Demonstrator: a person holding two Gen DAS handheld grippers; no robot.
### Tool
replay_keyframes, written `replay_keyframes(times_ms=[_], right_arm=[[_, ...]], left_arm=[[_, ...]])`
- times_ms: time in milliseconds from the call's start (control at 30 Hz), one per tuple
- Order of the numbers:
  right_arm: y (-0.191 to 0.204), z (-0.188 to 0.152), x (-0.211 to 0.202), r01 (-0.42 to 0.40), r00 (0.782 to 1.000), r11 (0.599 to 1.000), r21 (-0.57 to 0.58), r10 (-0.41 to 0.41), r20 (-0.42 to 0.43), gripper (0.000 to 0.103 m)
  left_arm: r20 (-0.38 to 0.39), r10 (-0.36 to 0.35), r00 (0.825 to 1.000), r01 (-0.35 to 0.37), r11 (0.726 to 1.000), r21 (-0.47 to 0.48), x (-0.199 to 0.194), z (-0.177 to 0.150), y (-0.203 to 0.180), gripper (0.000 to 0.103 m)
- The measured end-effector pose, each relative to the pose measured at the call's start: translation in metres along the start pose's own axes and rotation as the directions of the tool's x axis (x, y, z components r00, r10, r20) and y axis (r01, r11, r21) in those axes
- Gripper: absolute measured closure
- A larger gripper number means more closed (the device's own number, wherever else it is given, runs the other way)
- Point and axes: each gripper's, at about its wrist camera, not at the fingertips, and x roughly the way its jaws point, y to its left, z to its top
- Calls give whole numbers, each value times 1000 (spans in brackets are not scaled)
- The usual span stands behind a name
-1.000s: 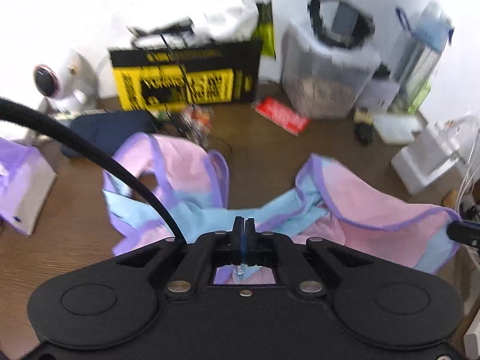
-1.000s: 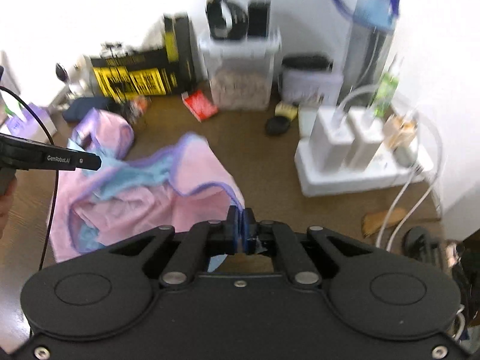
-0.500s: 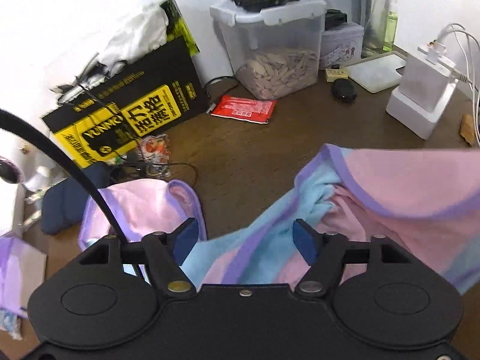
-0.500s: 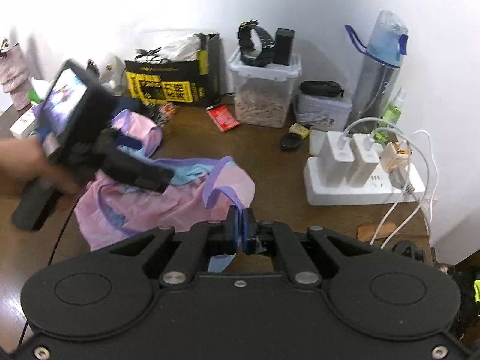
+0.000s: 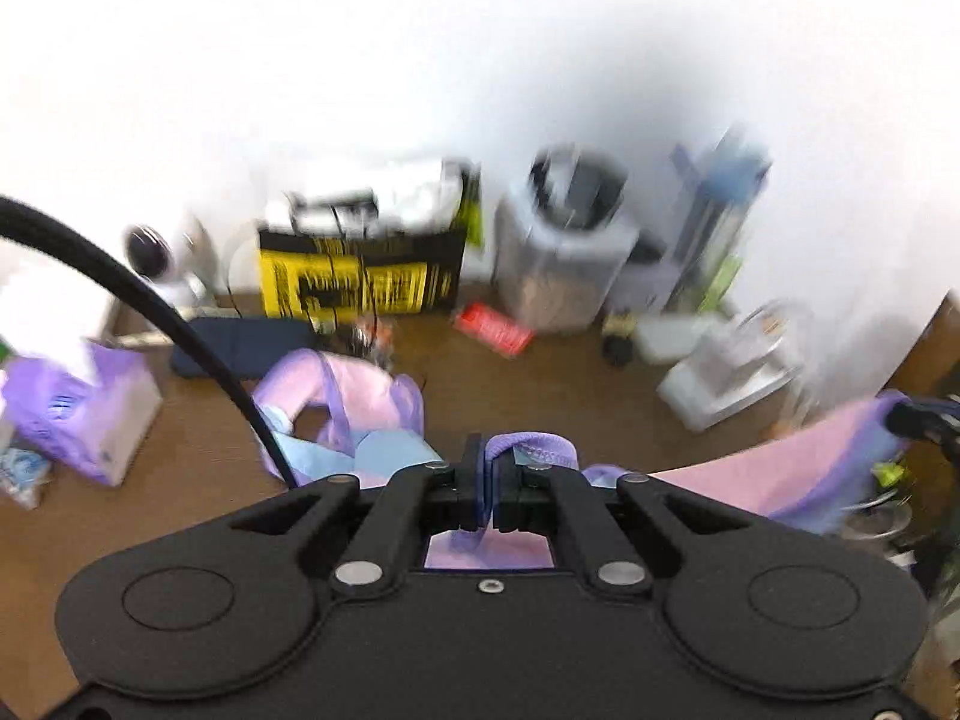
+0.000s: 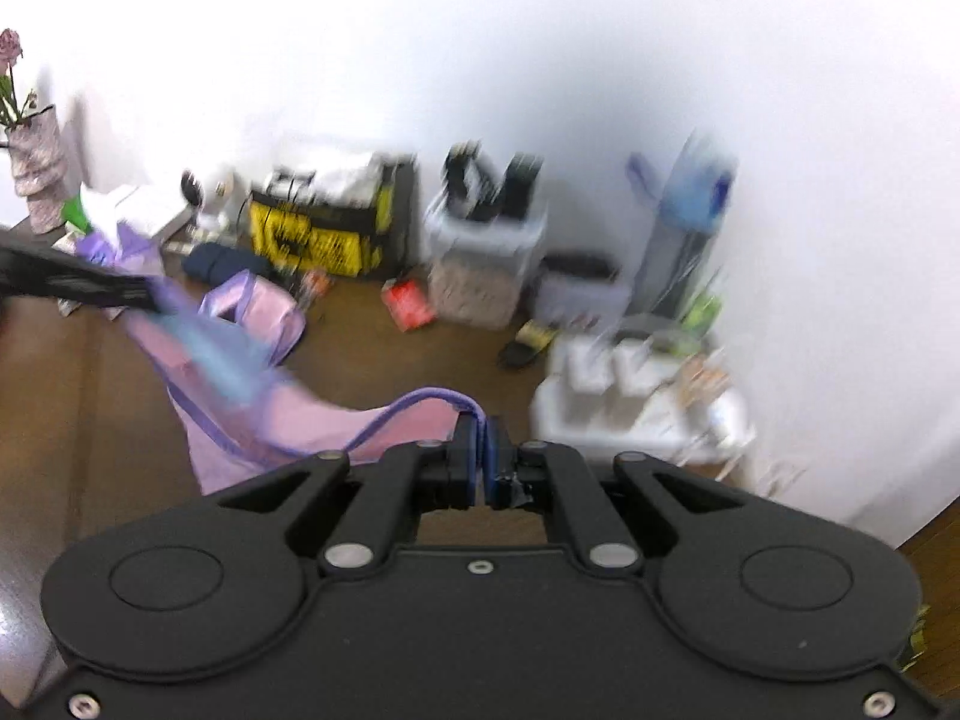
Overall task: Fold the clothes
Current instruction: 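Lift the garment with both grippers and shake it out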
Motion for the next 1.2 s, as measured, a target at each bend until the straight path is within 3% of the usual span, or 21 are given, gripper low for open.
replay_keyframes(times_ms=[67,133,233,300,400,500,600,667,733,767,833,900,933,967,1000,1033,1067,1133,1200], right_arm=[[0,20,-31,24,995,999,-28,-21,102,99],[2,43,-68,57,974,995,-78,-39,224,99],[2,77,-123,92,921,990,-111,-42,387,99],[2,89,-143,105,896,987,-121,-41,443,99],[5,116,-191,149,827,977,-153,-38,561,99],[8,129,-203,157,801,974,-165,-28,598,99],[15,139,-179,127,828,974,-186,-1,560,99],[19,141,-145,69,869,980,-189,34,494,99],[30,138,-71,29,923,979,-203,52,380,99],[34,137,-52,23,935,978,-206,52,351,99],[49,130,32,29,970,977,-212,24,243,99],[64,121,93,52,986,975,-217,-16,163,93],[70,111,130,65,993,973,-220,-41,110,84],[76,101,165,75,996,972,-221,-63,60,63],[81,89,194,79,996,971,-226,-84,-13,48],[84,69,206,60,994,972,-228,-80,-77,45],[86,47,213,33,989,974,-226,-64,-132,43],[88,16,196,-8,988,974,-227,-27,-149,30],[87,-10,165,-39,986,971,-237,-2,-169,28]], left_arm=[[62,-10,998,12,1000,-27,-49,5,-10,101],[117,-25,993,32,997,-65,-85,14,-17,101],[222,-48,974,74,991,-112,-145,32,-26,101],[295,-56,954,93,989,-113,-180,45,-34,101],[351,-73,934,123,985,-122,-211,60,-42,101],[369,-80,926,132,984,-118,-218,65,-49,101],[320,-39,947,90,985,-148,-191,58,-51,101],[246,-3,969,56,977,-207,-155,49,-45,101],[193,44,980,4,970,-243,-125,43,-39,101],[163,68,984,-25,968,-249,-100,41,-35,101],[142,89,986,-53,969,-240,-46,36,-25,100],[128,112,985,-80,969,-232,-2,30,-14,97],[92,172,981,-146,960,-240,25,21,-7,81],[25,240,970,-226,939,-259,51,9,2,55],[-31,277,960,-275,922,-273,60,2,7,47],[-91,299,950,-312,905,-289,64,-10,13,44],[-119,284,951,-307,904,-297,62,-25,16,44],[-125,212,969,-240,923,-300,49,-49,19,39],[-161,201,966,-242,920,-307,31,-71,21,31]])
